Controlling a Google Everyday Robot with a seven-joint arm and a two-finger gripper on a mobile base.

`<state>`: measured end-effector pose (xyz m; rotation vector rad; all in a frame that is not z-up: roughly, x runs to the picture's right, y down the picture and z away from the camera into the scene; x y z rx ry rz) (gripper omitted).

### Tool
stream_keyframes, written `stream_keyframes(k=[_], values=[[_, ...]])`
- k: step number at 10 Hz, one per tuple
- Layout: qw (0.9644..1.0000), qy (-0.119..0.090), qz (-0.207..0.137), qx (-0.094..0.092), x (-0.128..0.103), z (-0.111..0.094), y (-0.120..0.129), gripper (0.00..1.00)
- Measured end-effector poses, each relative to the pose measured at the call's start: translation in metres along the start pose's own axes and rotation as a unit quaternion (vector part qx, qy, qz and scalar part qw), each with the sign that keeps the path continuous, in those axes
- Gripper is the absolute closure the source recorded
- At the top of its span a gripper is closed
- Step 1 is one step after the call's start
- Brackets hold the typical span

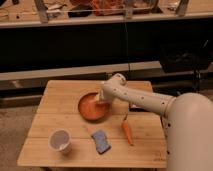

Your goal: Pick up the ceramic bowl

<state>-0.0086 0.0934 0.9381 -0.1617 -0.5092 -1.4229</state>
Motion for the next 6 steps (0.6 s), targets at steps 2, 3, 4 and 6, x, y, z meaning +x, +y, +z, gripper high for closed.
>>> stream_keyframes(k=[2, 3, 4, 6], values=[[1.0000, 0.003, -0.002, 0.000, 0.0020, -0.0011, -0.0002, 0.52], [1.0000, 0.003, -0.003, 0.001, 0.0020, -0.0010, -0.0014, 0.62], [1.0000, 0.005, -0.003, 0.003, 0.0023, -0.0009, -0.0021, 0.74], [1.0000, 0.005, -0.002, 0.005, 0.0024, -0.0008, -0.0041, 0.90]])
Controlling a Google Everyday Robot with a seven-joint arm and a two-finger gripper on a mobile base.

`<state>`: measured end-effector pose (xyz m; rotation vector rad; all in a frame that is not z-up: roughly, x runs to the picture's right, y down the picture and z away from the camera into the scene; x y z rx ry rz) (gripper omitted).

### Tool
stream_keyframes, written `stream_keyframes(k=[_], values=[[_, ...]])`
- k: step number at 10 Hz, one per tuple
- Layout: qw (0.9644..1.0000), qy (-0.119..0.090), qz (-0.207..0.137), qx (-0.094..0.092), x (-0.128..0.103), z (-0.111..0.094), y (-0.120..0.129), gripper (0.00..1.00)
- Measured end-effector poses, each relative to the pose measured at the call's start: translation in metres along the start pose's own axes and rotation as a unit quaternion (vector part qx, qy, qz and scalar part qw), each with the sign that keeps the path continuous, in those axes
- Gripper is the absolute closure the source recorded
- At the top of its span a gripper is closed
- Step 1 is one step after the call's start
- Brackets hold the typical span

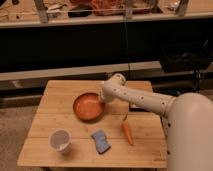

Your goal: Pick up the ceramic bowl

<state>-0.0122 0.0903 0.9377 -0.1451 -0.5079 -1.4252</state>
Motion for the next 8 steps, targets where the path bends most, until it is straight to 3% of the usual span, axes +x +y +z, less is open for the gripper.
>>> stream_keyframes(k=[1, 3, 5, 8], values=[[1.0000, 0.003, -0.001, 0.001, 0.001, 0.000, 0.000, 0.99], [0.9999, 0.009, -0.006, 0.002, 0.003, -0.006, -0.001, 0.99], [0.9998, 0.018, -0.012, 0.003, 0.011, -0.028, -0.007, 0.99], [0.9994, 0.025, -0.020, 0.009, 0.014, -0.037, -0.010, 0.99]])
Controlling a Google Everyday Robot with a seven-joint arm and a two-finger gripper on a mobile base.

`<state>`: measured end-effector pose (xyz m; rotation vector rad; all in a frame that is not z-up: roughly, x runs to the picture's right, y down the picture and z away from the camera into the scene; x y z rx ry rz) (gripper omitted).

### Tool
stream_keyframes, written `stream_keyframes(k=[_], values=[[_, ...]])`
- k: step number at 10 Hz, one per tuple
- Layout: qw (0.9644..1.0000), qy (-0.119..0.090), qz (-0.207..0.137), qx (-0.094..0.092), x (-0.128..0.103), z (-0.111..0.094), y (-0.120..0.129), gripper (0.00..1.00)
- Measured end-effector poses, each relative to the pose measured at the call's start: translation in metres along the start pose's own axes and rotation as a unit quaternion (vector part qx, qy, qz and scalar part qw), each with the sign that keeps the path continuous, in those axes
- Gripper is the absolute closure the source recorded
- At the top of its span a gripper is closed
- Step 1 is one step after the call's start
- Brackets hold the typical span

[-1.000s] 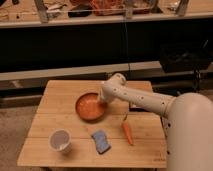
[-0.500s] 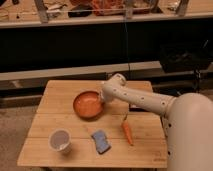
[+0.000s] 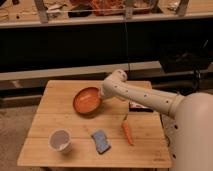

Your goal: Pick up the ceramic bowl

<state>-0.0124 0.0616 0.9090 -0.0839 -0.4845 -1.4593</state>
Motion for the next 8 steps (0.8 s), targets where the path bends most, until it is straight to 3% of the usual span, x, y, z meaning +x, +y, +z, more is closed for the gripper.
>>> stream_keyframes(k=[8], values=[[0.9984, 0.010, -0.050, 0.025, 0.012, -0.046, -0.014, 0.99]])
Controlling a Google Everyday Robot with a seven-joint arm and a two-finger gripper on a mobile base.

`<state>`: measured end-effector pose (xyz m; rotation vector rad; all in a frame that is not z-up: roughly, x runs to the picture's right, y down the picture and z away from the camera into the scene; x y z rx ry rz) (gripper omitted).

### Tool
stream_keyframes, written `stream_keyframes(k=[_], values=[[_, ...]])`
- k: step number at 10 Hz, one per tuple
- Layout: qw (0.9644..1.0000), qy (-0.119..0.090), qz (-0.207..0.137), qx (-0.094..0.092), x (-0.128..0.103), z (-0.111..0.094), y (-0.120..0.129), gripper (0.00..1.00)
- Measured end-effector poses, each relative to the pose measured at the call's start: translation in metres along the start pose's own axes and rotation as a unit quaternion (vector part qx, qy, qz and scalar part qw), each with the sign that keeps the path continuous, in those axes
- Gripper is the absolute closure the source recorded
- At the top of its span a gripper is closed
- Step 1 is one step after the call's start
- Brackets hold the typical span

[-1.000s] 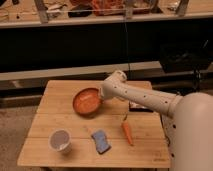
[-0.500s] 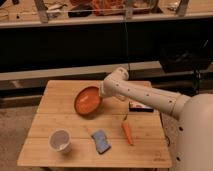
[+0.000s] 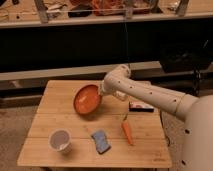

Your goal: Pick up the ceramic bowl

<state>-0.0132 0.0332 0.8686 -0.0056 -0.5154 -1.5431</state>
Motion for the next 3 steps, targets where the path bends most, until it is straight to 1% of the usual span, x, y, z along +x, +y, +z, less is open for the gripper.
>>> stream_keyframes(k=[3], values=[[0.9998, 0.002, -0.016, 0.008, 0.0028, -0.0083, -0.0027, 0.99]])
